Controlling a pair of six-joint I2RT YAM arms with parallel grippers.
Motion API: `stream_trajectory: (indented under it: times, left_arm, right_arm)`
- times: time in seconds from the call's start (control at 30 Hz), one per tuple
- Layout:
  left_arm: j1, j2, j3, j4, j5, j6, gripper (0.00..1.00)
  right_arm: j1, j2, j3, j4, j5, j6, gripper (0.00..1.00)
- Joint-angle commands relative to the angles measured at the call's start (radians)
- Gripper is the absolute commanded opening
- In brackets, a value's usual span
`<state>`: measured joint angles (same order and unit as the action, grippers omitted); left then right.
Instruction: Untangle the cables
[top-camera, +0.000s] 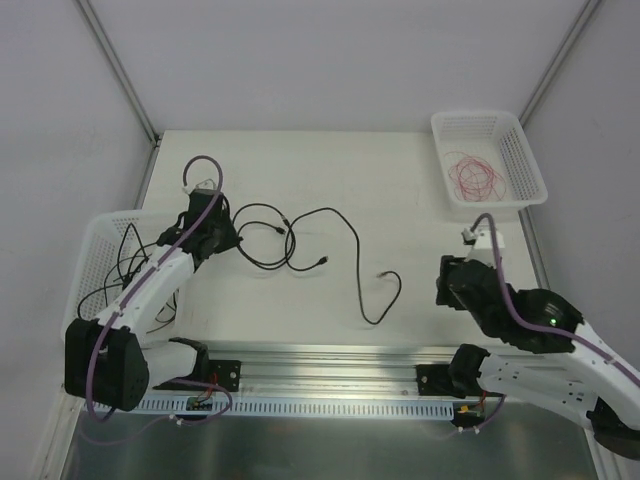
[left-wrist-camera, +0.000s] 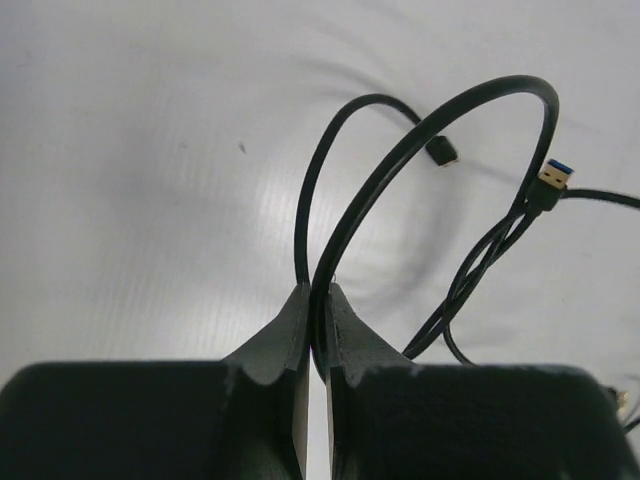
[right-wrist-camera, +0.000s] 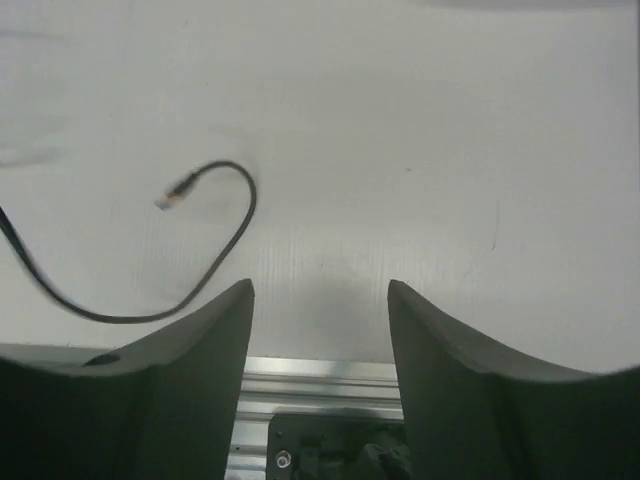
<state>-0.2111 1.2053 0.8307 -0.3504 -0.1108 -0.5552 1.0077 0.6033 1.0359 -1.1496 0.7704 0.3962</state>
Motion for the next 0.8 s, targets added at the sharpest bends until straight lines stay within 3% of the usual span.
stream_trajectory:
  times: [0.0,0.13,0.27,0.43,0.63,0.77]
  left_arm:
    - [-0.089,-0.090,-0.028,-0.012,0.028,0.055,0.00]
    - [-0.160,-0.118,-0.042,-0.031,0.051,0.103,0.00]
    - [-0.201,-0.167,-0.065,-0.050,0.054,0.138,0.00]
    - [-0.211,-0.234,-0.099,-0.062,0.080,0.155,0.00]
    - [-0.211,-0.286,-0.114,-0.076,0.108,0.182,0.00]
    - [-0.212,-0.314,-0.123,-0.087,0.132,0.195,0.00]
  right_arm:
    - [0.003,0.091,-0.042,0.138,-0.192,-0.016,0.64]
    - [0.002,0.225,-0.013,0.276,-0.368,-0.129,0.74]
    - [-0.015,0.351,0.033,0.370,-0.425,-0.195,0.79]
    - [-0.127,0.487,0.084,0.503,-0.606,-0.223,0.80]
    - [-0.221,0.719,0.168,0.531,-0.747,-0.266,0.79]
    - [-0.227,0.838,0.196,0.576,-0.888,-0.417,0.74]
